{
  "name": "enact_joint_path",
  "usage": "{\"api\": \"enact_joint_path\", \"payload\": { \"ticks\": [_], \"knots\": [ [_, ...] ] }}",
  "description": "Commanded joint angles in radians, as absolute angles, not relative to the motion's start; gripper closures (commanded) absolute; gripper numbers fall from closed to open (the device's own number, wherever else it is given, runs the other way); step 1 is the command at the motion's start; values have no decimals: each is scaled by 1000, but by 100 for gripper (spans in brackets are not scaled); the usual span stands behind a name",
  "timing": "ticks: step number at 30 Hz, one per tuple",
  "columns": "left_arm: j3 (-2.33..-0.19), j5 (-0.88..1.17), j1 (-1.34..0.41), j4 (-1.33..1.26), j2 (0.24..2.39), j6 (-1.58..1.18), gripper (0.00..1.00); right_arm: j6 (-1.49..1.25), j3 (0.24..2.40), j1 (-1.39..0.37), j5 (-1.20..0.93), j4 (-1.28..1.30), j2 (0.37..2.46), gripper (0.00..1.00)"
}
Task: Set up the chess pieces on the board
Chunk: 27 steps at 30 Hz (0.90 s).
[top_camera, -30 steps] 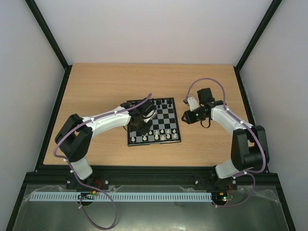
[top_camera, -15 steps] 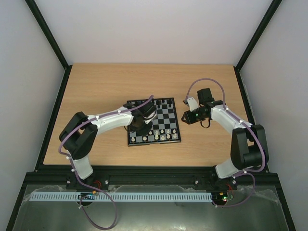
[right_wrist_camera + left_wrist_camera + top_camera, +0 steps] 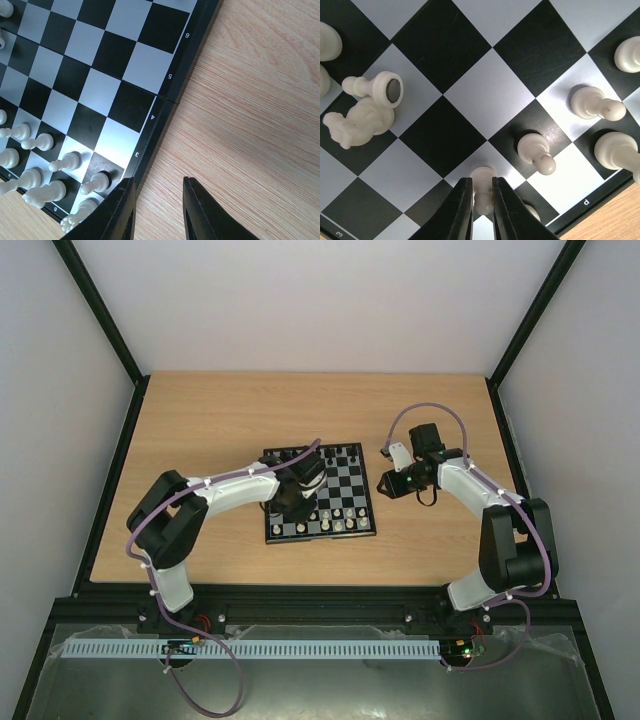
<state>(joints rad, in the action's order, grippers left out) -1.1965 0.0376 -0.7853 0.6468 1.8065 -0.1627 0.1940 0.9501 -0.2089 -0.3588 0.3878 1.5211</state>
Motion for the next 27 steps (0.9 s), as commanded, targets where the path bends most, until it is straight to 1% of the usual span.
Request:
{"api": "enact_joint_path", "payload": {
  "ticks": [1, 7, 11, 16, 19, 24, 27],
  "knots": [
    [-1206, 48, -790, 651, 1813, -159, 86, 201, 956, -205, -372, 437, 1532, 71],
    [-1231, 45, -771, 664, 1752, -161, 73, 199, 956, -206, -375, 437, 1535, 71],
    [-1244, 21, -738, 656, 1700, -174, 68, 200, 956, -206, -374, 435, 1533, 71],
    [-1169, -24, -699, 552, 1615, -230, 61, 199, 949, -205, -364, 420, 1527, 72],
    [-1147, -46, -683, 504, 1606, -250, 57, 200, 939, -206, -348, 408, 1526, 71],
    [-1191, -78, -672, 492, 1654, -246, 55, 206, 931, -206, -331, 398, 1526, 72],
    [-1220, -84, -663, 498, 1688, -247, 57, 213, 928, -205, -324, 396, 1522, 72]
  ]
}}
